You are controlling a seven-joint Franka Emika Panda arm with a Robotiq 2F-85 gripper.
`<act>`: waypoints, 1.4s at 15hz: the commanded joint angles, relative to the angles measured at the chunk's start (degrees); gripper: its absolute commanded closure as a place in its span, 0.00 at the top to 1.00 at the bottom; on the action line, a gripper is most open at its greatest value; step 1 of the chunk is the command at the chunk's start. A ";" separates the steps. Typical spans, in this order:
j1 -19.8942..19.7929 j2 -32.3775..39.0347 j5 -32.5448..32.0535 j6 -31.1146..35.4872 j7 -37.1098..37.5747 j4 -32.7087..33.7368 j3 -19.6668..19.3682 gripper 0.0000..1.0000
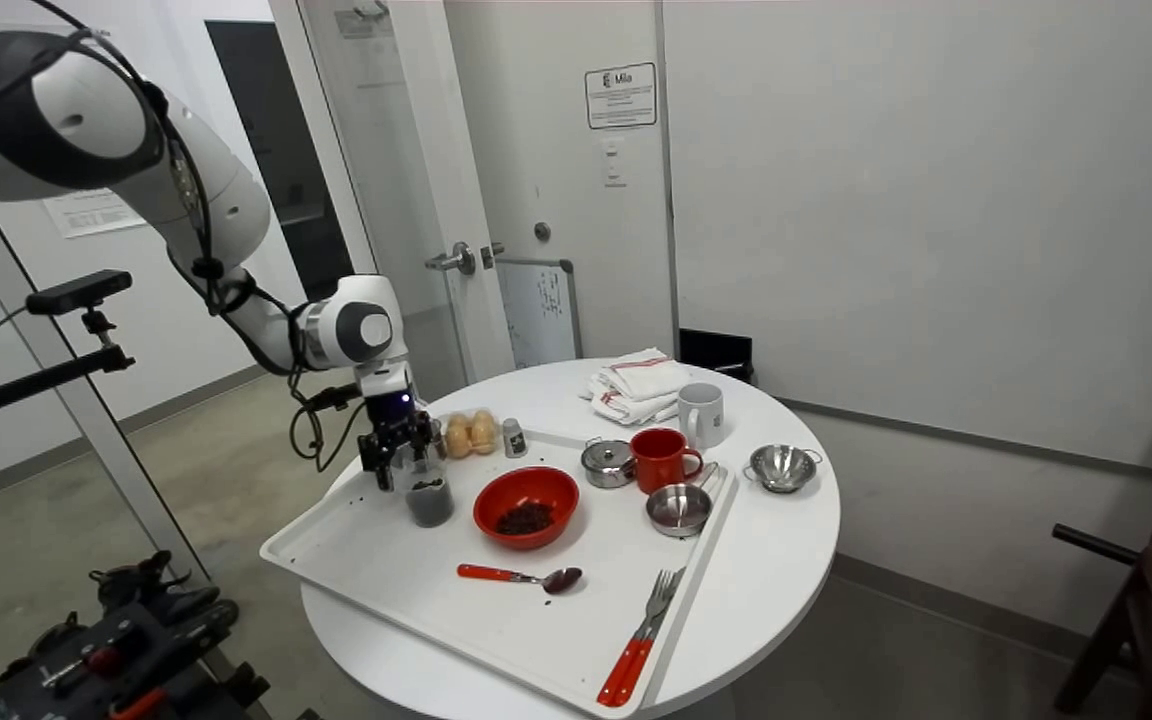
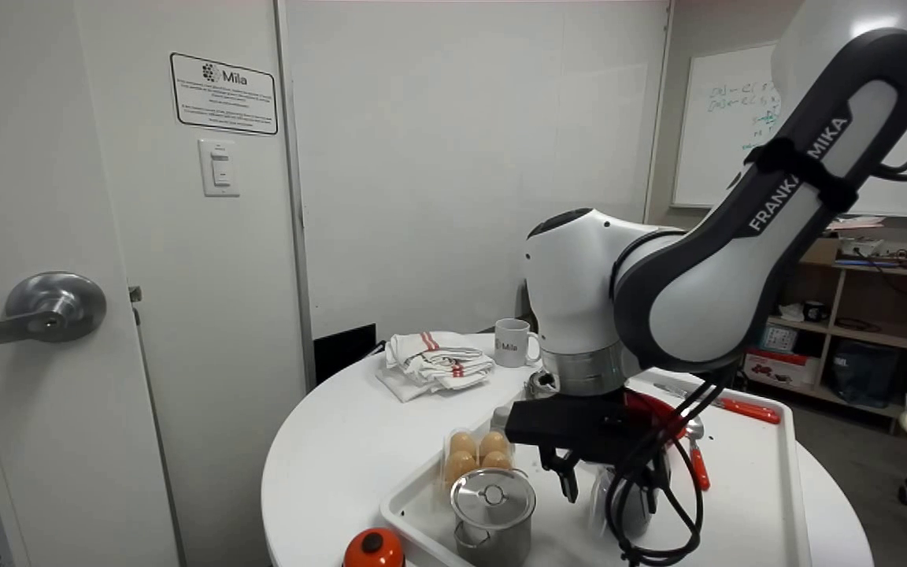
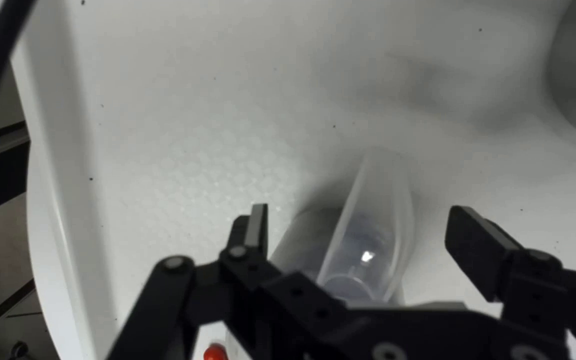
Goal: Pick up the jar and pour some of its contents in the bowl
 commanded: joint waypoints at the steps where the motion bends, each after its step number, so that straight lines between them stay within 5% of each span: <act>1: 0.84 -2.59 0.51 1.46 -0.45 -2.69 -0.19 1.00; 4: 1.00 -3.14 0.64 2.21 -0.25 -3.29 -0.14 0.97; 5: 0.99 -3.02 0.86 2.43 0.11 -3.12 -0.21 0.73; 7: 0.94 -2.67 1.04 2.54 0.61 -2.68 -0.47 0.71; 16: -0.01 -3.07 3.53 4.64 1.38 -3.48 -1.32 0.06; 21: -0.26 -3.48 3.74 4.60 0.15 -3.97 -1.15 0.10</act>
